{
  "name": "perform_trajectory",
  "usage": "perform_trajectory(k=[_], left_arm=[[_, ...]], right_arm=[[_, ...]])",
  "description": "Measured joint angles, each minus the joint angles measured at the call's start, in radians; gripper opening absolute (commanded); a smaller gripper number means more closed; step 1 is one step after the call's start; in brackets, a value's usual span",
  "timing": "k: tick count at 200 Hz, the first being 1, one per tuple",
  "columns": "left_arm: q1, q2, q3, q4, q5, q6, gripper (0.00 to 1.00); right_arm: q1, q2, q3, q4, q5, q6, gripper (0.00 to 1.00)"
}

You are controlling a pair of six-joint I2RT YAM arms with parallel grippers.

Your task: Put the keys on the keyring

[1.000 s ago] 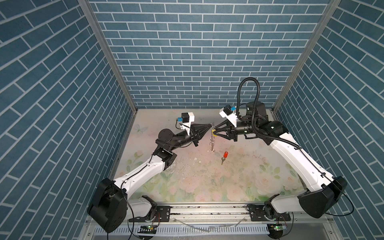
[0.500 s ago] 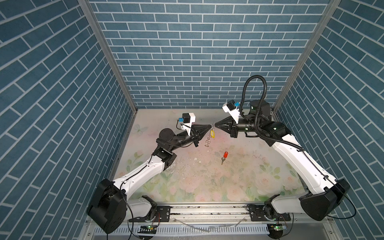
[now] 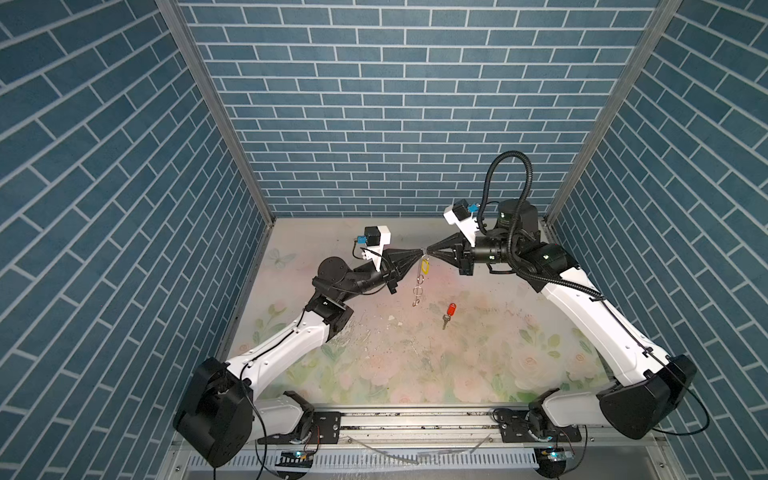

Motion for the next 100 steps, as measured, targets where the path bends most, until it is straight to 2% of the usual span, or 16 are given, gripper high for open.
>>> perform_trajectory(k=[100], left_arm=[[0.0,0.0,0.0,0.037,0.001,-0.003,0.0]], right_arm=[[0.034,0.034,-0.002,0.019,-0.007,0.026,0.05]])
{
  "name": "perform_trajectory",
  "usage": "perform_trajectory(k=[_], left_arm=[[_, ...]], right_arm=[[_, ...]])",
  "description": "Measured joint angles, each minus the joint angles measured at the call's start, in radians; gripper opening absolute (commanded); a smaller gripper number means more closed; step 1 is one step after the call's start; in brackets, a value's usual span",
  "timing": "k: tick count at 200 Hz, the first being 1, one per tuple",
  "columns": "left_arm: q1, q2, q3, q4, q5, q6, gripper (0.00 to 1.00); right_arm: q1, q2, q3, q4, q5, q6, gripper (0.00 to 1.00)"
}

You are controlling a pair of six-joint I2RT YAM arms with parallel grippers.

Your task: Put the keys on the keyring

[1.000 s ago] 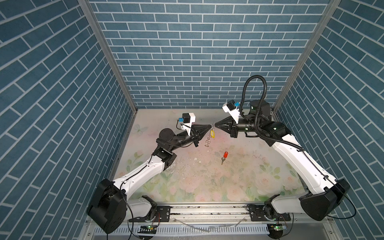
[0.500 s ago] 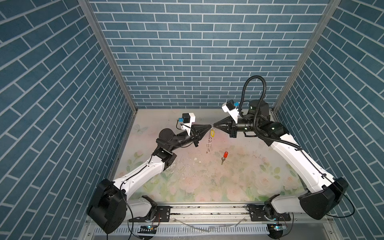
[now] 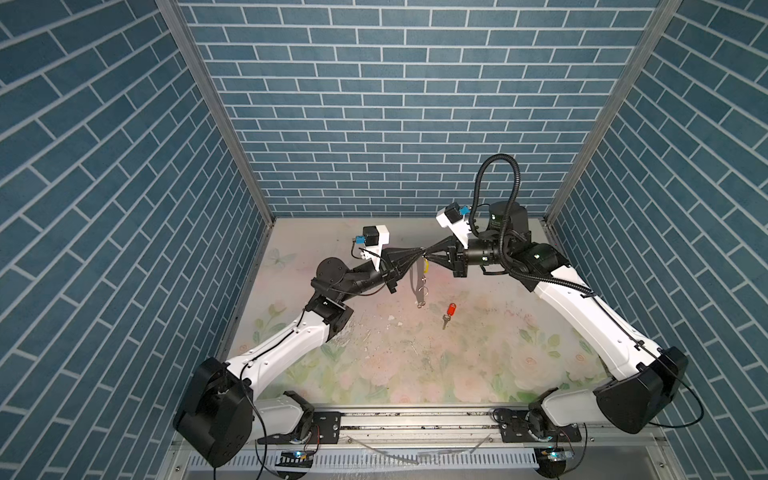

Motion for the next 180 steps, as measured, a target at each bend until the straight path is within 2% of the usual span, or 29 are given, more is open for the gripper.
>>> perform_trajectory(k=[39,73,105,180], left_arm=[[0.0,0.0,0.0,0.008,0.003,0.0,0.0],[0.0,0.0,0.0,0.007,0.0,0.0,0.0],[0.0,0.0,0.0,0.006,-0.01,0.0,0.0],[0.0,0.002,-0.007,-0.004,-0.047,0.0,0.0]], right_arm=[[0.021,0.014,0.0,0.007,0.009,0.0,0.05],[0.039,0.016,0.0,0.005,0.061,0.0,0.04],[0.07,0.013,-0.008,0.019,0.166,0.02,0.04],[0.13,-0.016,-0.119,0.18,0.411,0.105,0.03]])
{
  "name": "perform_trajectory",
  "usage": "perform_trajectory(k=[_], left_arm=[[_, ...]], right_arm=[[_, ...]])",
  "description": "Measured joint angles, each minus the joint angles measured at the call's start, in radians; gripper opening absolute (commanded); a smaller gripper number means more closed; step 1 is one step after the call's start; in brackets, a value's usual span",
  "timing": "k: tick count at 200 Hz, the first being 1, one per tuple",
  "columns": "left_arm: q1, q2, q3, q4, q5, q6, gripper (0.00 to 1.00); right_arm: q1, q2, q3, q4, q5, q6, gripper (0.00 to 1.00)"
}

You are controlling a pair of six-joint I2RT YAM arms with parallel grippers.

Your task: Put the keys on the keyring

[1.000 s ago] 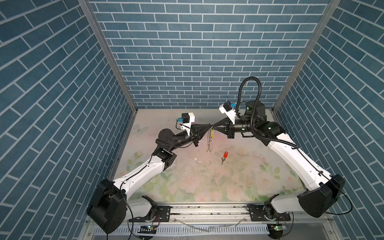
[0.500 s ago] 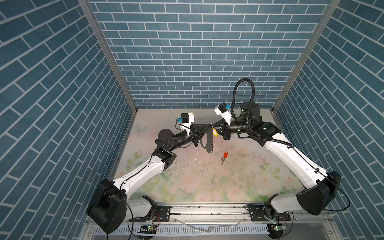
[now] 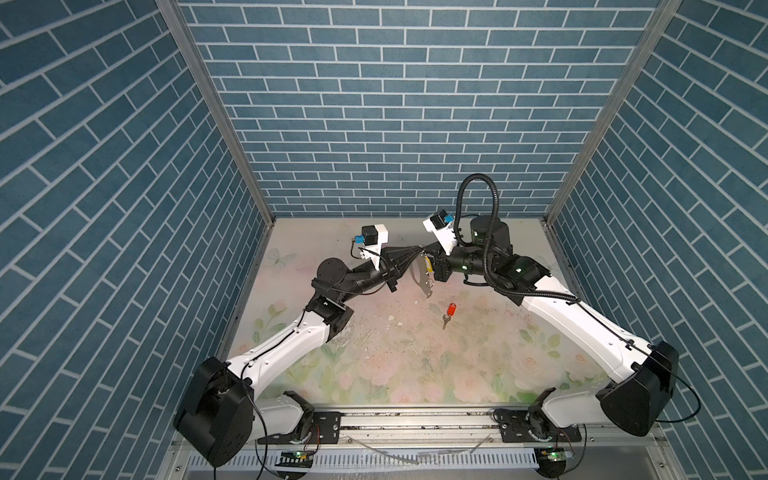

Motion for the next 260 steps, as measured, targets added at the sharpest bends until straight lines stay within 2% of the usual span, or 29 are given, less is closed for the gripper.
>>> perform_trajectory(k=[149,183,218,260], left_arm=[[-0.004,0.0,-0.019,0.018,-0.025,0.0,0.0],[-0.006,-0.008,-0.033,-0.001,-0.035,0.007,0.0],[-0.006,-0.036,-0.043,-0.02,-0.06,0.024,0.0],[-0.006,-0.052,-0.043,-0.057,-0.064,0.038,0.0]], right_arm=[[0.095,0.009,-0.04,0.139,0.302,0.026,0.0],[0.096,0.007,-0.058,0.141,0.316,0.026,0.01],[0.077,-0.035,-0.058,0.111,0.311,0.021,0.09],[-0.004,-0.125,-0.058,0.083,0.251,0.017,0.12]])
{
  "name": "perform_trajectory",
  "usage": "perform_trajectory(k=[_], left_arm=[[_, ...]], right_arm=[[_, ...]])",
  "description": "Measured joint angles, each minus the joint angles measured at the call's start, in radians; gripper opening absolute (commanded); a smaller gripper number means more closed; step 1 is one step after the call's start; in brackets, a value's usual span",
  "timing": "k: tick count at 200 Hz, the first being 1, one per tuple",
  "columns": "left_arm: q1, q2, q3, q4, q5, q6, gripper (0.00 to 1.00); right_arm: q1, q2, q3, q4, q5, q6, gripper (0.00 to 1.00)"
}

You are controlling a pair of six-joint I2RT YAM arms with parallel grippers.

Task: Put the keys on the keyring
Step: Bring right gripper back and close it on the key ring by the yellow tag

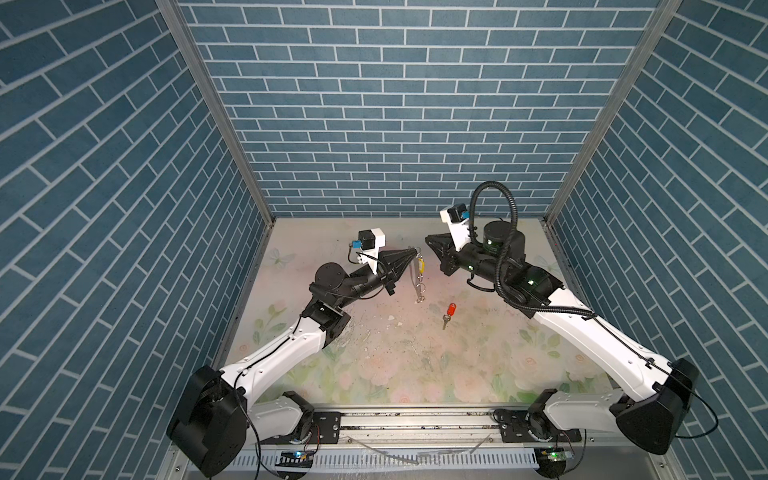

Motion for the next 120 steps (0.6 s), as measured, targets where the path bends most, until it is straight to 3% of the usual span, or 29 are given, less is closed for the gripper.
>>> perform_trajectory(k=[45,87,120], left_arm=[[0.0,0.0,0.009,-0.053,0.003,0.014,0.0],[0.0,-0.002,0.037,-0.097,0.02,0.026,0.0],[0.0,-0.012,0.037,-0.097,0.044,0.026,0.0]], right_arm=[[-0.103,-0.067,0.0,-0.04,-0.27,-0.01,0.14],[-0.131,-0.063,0.0,-0.082,-0.549,-0.055,0.18],[-0.133,-0.045,0.0,-0.084,-0.656,-0.056,0.19]])
